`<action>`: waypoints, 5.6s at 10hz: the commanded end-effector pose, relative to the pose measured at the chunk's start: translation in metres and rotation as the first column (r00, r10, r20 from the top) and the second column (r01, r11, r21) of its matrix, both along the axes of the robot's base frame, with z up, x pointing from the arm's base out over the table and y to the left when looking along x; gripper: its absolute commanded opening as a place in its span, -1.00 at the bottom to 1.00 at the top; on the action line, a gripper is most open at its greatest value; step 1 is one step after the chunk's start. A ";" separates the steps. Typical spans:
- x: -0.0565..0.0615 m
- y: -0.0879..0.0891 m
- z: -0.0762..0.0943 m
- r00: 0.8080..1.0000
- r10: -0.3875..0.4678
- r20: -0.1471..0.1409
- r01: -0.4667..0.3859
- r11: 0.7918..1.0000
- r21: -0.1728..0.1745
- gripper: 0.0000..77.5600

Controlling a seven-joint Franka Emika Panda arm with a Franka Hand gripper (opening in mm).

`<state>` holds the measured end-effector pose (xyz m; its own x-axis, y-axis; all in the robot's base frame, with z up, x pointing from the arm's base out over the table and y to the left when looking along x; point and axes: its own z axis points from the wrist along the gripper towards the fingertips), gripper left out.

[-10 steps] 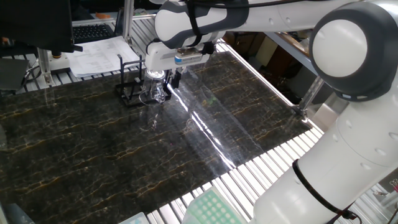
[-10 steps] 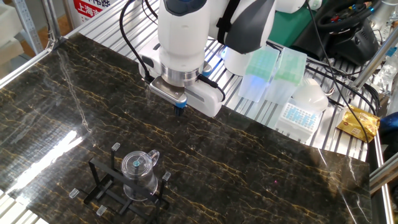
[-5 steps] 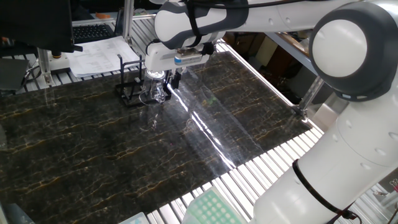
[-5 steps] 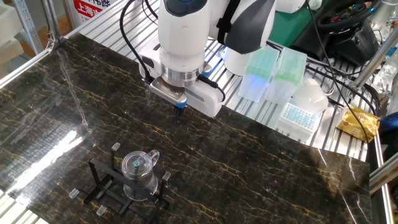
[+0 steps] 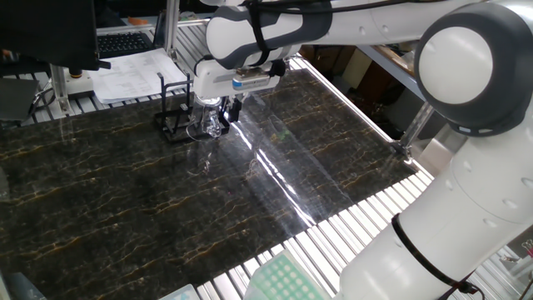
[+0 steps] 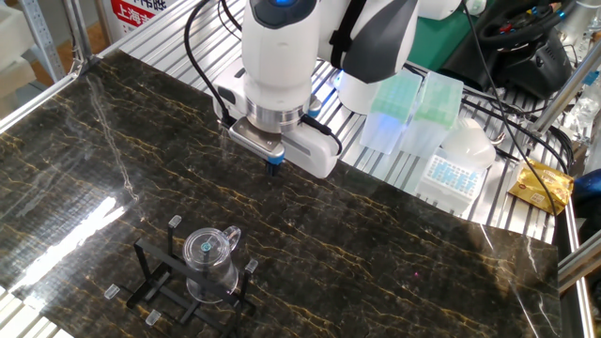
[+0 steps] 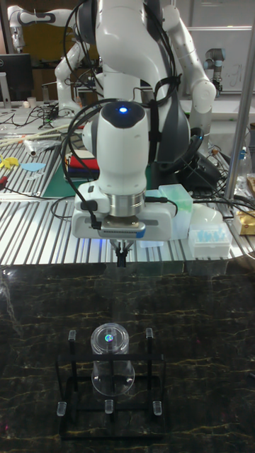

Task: Take the cup off the cup rack

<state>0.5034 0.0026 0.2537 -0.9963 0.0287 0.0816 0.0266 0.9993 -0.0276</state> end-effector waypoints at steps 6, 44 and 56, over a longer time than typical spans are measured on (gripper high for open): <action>-0.001 0.001 -0.001 1.000 -0.012 0.002 0.012 1.000 -0.001 -1.00; 0.008 0.000 -0.015 1.000 -0.010 0.015 0.010 1.000 -0.002 -1.00; 0.018 0.000 -0.015 0.999 -0.014 0.036 0.015 1.000 -0.006 -1.00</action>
